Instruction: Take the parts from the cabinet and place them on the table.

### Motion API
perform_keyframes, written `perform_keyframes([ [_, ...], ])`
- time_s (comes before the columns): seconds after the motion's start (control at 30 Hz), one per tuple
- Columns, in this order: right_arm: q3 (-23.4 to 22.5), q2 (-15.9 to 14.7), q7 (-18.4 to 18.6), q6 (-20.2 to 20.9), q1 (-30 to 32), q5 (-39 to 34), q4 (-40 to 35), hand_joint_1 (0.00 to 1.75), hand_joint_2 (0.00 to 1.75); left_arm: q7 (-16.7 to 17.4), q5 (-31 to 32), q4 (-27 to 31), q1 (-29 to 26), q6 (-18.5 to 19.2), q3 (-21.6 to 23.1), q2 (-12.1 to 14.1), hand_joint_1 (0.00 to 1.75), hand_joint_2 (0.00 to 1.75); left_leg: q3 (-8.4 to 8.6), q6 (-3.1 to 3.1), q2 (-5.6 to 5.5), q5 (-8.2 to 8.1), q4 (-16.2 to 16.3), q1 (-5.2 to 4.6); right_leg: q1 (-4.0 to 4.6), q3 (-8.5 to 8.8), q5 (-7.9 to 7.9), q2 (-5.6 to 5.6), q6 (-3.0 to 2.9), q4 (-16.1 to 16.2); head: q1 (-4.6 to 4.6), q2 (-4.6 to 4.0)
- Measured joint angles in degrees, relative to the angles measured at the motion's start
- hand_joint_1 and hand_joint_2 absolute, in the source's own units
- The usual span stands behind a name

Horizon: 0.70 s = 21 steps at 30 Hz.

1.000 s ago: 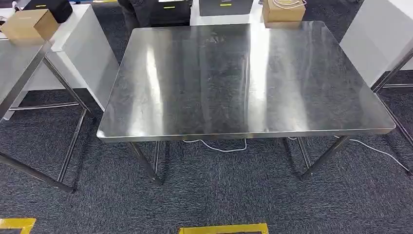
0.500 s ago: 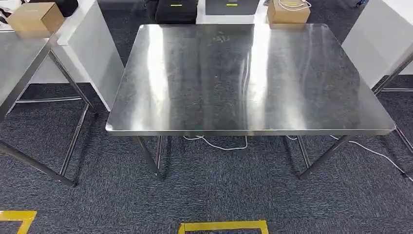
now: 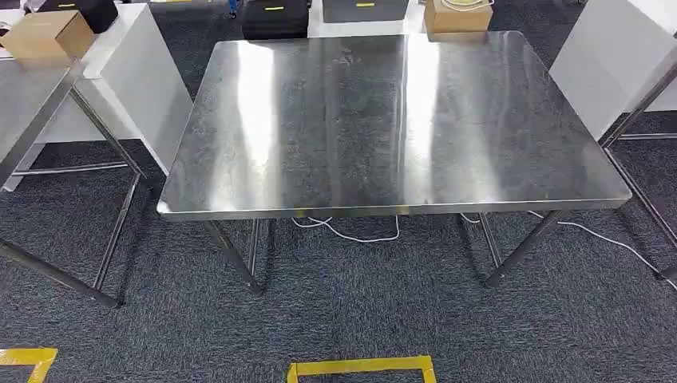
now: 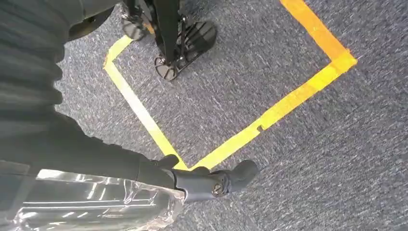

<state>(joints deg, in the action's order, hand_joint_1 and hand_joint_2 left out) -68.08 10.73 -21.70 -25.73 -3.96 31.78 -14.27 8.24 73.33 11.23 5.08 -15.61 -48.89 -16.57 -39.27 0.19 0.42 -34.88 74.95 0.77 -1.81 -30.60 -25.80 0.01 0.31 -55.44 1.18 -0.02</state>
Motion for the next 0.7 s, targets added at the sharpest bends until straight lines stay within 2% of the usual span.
perform_keyframes([
  [0.03, 0.00, 0.00, 0.02, 0.00, 0.09, 0.00, 0.00, 0.00, 1.75, 0.02, -0.07, -0.02, -0.04, 0.00, -0.20, 0.00, 0.00, 0.00, 0.55, 0.09, 0.00, 1.15, -0.92, 0.01, 0.07, 0.02, 0.00, 0.01, 0.00, -0.03, 0.02, 0.00],
  [0.07, 0.00, 0.00, 0.02, 0.00, 0.10, 0.00, 0.00, 0.00, 1.75, 0.02, -0.07, -0.02, -0.05, 0.00, -0.30, 0.00, 0.00, 0.00, 2.39, 0.29, 0.00, 3.39, -4.41, 0.00, 0.10, 0.11, 0.00, 0.06, 0.01, -0.04, 0.00, 0.00],
  [0.13, 0.04, 0.04, 0.02, 0.00, 0.05, 0.00, 0.00, 0.00, 1.75, 0.02, -0.07, -0.02, -0.02, 0.00, -0.33, 0.00, 0.00, 0.00, 8.01, 1.11, -0.23, 8.41, -15.08, -0.05, 0.17, 0.41, 0.00, 0.27, 0.05, -0.01, 0.02, 0.00],
  [0.17, 0.04, 0.15, 0.04, -0.02, 0.06, 0.00, 0.02, 0.00, 1.75, 0.11, -0.07, -0.02, 0.01, 0.00, -0.35, 0.00, 0.00, 0.00, 9.23, 1.44, -0.70, 7.87, -17.50, -0.18, 0.10, 0.36, 0.07, 0.26, 0.16, 0.10, -0.04, 0.00],
  [0.2, 0.04, 0.22, 0.07, -0.09, 0.01, -0.04, 0.00, 0.00, 1.75, 0.24, -0.09, -0.02, 0.02, 0.00, -0.37, -0.04, 0.00, 0.00, 8.96, 1.78, -0.62, 8.35, -17.47, -0.73, 0.63, 0.19, 0.28, 0.26, 0.56, 0.08, -0.09, 0.00],
  [0.27, 0.04, 0.20, 0.18, -0.11, 0.01, -0.22, 0.00, 0.00, 1.75, 0.77, -0.15, -0.02, 0.02, -0.22, -0.37, -0.11, 0.00, 0.00, 8.50, 2.09, -0.55, 8.33, -17.31, -0.95, 0.37, -0.03, 0.48, 0.22, 0.91, 0.13, 0.13, 0.00],
  [0.3, 0.04, 0.37, 0.24, -0.11, 0.01, -0.26, 0.00, 0.00, 1.75, 1.22, -0.24, -0.02, 0.01, -0.43, -0.44, -0.13, 0.00, 0.00, 8.41, 2.41, -0.55, 8.54, -17.51, -1.08, 0.42, -0.01, 0.73, 0.21, 1.33, 0.42, 0.13, 0.00],
  [0.33, 0.04, 0.35, 0.24, -0.11, -0.01, -0.33, 0.00, 0.00, 1.75, 1.38, -0.28, -0.02, -0.01, -0.61, -0.50, -0.26, 0.00, 0.00, 8.93, 2.91, -0.45, 9.48, -18.93, -0.37, 1.03, -0.44, 0.40, 0.17, 1.72, -0.06, 0.13, 0.00],
  [0.37, 0.04, 0.22, 0.24, 0.15, 0.03, -0.31, 0.00, 0.00, 1.75, 1.75, -0.31, -0.04, 0.06, -0.81, -0.52, -0.35, 0.00, 0.00, 8.96, 3.15, -0.11, 9.77, -19.10, -0.73, 0.67, -1.28, -0.63, 0.04, 1.50, -1.50, 0.00, 0.00],
  [0.4, 0.04, 0.13, 0.24, 0.66, 0.00, -0.20, 0.00, 0.00, 1.75, 2.14, -0.31, -0.04, 0.18, -0.90, -0.55, -0.42, 0.00, 0.00, 8.56, 3.72, -0.09, 10.03, -19.14, -0.71, 0.75, -2.87, -2.59, 0.07, 0.86, -4.77, -0.09, 0.00],
  [0.43, 0.07, 0.09, 0.24, 1.38, 0.00, -0.07, 0.02, 0.00, 1.75, 2.73, -0.31, -0.04, 0.20, -1.03, -0.59, -0.42, 0.00, 0.00, 8.23, 3.85, -0.08, 10.13, -19.12, -0.88, 0.69, -5.56, -5.05, 0.07, 0.25, -10.23, -0.31, 0.00],
  [0.47, 0.13, 0.04, 0.24, 1.90, 0.05, 0.11, 0.02, 0.00, 1.75, 3.28, -0.42, -0.04, 0.19, -1.20, -0.72, -0.42, 0.00, 0.00, 7.93, 4.00, -0.01, 10.22, -19.12, -1.01, 0.62, -7.81, -6.86, 0.07, 0.05, -14.99, -0.20, 0.00],
  [0.5, 0.31, 0.04, 0.26, 2.43, 0.14, 0.20, 0.02, 0.00, 1.75, 3.81, -0.42, -0.04, 0.15, -1.20, -0.87, -0.39, 0.00, 0.00, 7.68, 4.05, 0.02, 10.38, -19.10, -1.13, 0.62, -9.27, -7.72, 0.06, 0.31, -18.21, -0.37, 0.00],
  [0.53, 0.48, 0.00, 0.31, 2.82, 0.19, 0.33, 0.02, 0.00, 1.75, 4.22, -0.39, -0.07, 0.14, -1.14, -0.96, -0.39, 0.00, 0.00, 7.48, 3.97, 0.02, 10.55, -19.08, -1.18, 0.55, -9.00, -7.33, 0.05, 0.77, -18.05, -0.31, 0.00],
  [0.57, 0.59, -0.04, 0.48, 3.08, 0.17, 0.55, 0.02, 0.00, 1.75, 4.72, -0.35, -0.07, 0.15, -0.96, -1.05, -0.37, 0.00, 0.00, 7.34, 3.86, 0.00, 10.67, -19.01, -1.21, 0.53, -7.36, -6.13, 0.05, 1.32, -15.34, -0.37, 0.00],
  [0.63, 0.81, -0.07, 0.85, 3.67, 0.04, 0.96, 0.02, 0.00, 1.75, 5.60, -0.06, -0.07, 0.15, -0.83, -1.11, -0.20, 0.00, 0.00, 7.27, 3.64, -0.02, 10.78, -18.80, -1.20, 0.43, -1.37, -2.72, -0.07, 2.31, -5.19, -0.44, 0.00],
  [0.67, 0.87, -0.07, 0.92, 3.83, -0.03, 1.05, 0.02, 0.00, 1.75, 5.86, 0.11, -0.07, 0.16, -0.83, -1.11, -0.11, 0.00, 0.00, 7.18, 3.38, 0.00, 10.73, -18.41, -1.41, 0.26, 1.40, -1.86, -0.30, 2.33, -0.51, -0.48, 0.00],
  [0.7, 0.94, -0.04, 1.05, 4.29, -0.13, 1.16, 0.02, 0.00, 1.75, 6.30, 0.15, -0.07, 0.18, -0.81, -1.11, 0.04, 0.00, 0.00, 6.80, 2.90, 0.01, 10.36, -17.75, -1.84, 0.61, 1.12, -1.68, -0.06, 1.72, 0.22, -0.41, 0.00],
])
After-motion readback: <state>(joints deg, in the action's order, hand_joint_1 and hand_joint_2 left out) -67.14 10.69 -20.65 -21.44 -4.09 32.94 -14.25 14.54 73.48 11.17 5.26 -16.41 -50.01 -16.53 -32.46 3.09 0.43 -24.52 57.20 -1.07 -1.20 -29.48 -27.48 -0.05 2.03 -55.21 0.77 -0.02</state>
